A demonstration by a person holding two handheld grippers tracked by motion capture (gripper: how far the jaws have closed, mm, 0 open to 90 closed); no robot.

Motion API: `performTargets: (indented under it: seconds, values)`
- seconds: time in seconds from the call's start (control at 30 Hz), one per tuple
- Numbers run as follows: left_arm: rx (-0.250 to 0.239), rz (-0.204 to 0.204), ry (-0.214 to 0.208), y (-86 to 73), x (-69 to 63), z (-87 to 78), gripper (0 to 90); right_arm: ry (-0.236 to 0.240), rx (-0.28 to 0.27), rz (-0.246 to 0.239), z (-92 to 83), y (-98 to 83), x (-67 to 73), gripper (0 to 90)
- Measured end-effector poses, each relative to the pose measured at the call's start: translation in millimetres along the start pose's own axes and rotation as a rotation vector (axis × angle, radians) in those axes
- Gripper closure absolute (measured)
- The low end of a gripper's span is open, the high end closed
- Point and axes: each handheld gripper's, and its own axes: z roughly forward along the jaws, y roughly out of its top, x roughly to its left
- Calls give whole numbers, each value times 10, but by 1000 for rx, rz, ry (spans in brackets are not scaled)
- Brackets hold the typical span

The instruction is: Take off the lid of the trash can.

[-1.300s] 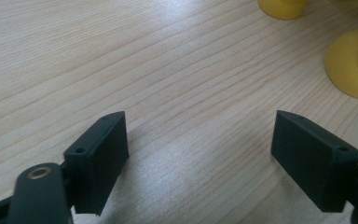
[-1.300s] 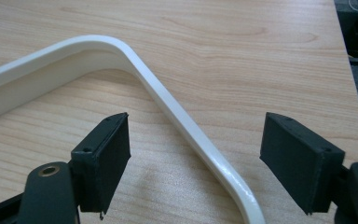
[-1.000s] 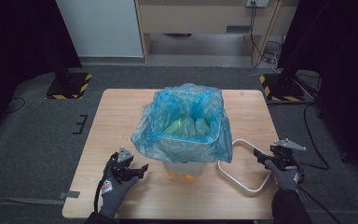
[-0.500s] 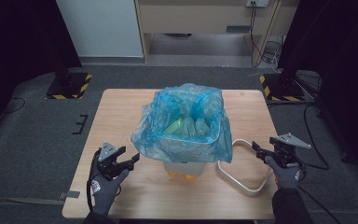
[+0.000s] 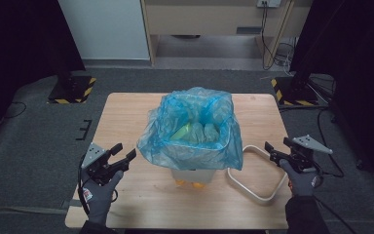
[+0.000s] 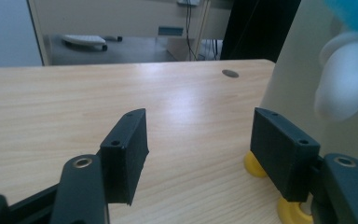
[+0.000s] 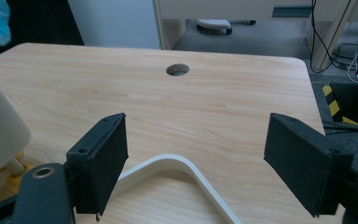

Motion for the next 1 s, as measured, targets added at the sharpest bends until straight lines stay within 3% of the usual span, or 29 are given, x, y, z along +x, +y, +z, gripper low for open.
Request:
performTargets:
  seconds: [0.5, 1.0]
  values:
    - [-77, 30, -19, 286, -131, -166, 373, 39, -84, -14, -121, 220, 156, 211]
    - [-169, 67, -19, 549, -258, -357, 382, 94, -174, -33, -329, 526, 421, 205]
